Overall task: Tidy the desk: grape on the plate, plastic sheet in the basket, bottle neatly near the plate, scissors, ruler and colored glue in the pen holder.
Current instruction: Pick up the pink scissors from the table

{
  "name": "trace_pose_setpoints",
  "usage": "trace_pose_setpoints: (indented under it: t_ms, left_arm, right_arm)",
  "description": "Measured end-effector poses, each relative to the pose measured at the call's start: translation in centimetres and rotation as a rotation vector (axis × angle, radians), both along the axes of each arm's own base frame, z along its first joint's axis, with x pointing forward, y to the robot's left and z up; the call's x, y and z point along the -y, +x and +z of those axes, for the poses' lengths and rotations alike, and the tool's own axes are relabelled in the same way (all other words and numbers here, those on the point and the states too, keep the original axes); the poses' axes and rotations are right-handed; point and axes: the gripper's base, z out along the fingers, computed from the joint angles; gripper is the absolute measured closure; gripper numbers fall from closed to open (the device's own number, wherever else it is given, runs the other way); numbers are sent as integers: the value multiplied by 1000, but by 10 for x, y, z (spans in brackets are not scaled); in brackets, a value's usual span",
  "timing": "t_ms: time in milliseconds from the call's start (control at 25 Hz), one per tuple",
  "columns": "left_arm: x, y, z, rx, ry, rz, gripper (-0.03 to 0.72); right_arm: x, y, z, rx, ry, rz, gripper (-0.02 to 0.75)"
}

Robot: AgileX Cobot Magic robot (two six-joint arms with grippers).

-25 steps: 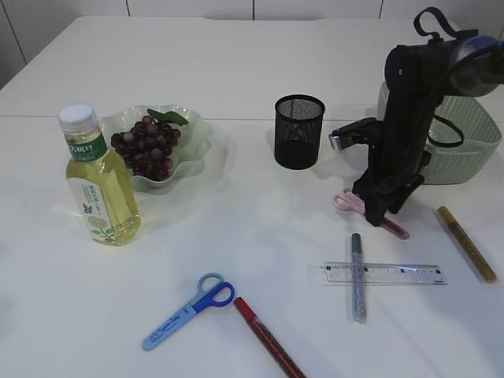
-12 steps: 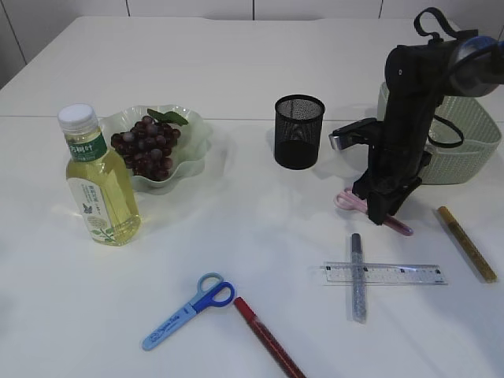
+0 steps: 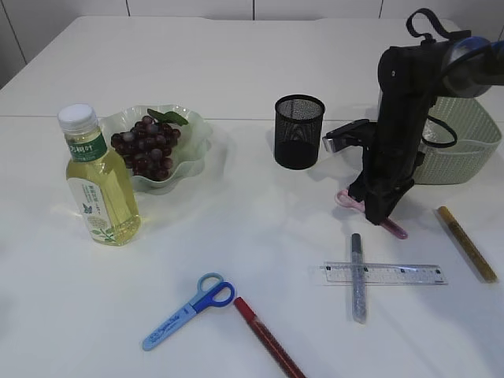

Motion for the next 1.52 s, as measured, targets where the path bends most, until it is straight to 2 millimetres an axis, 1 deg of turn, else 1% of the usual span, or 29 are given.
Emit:
trace_pose_setpoints:
  t_ms: [440,720,1520]
  left_arm:
    - [0,0,0,1,1,0,273]
    - [0,0,0,1,1,0,273]
    - [0,0,0,0,2,0,273]
  right_arm:
    - [0,0,0,0,-2,4,536]
    - [-1,0,0,-1,-7,-71,536]
    - [-2,-1,1,-4,-1,-169,536]
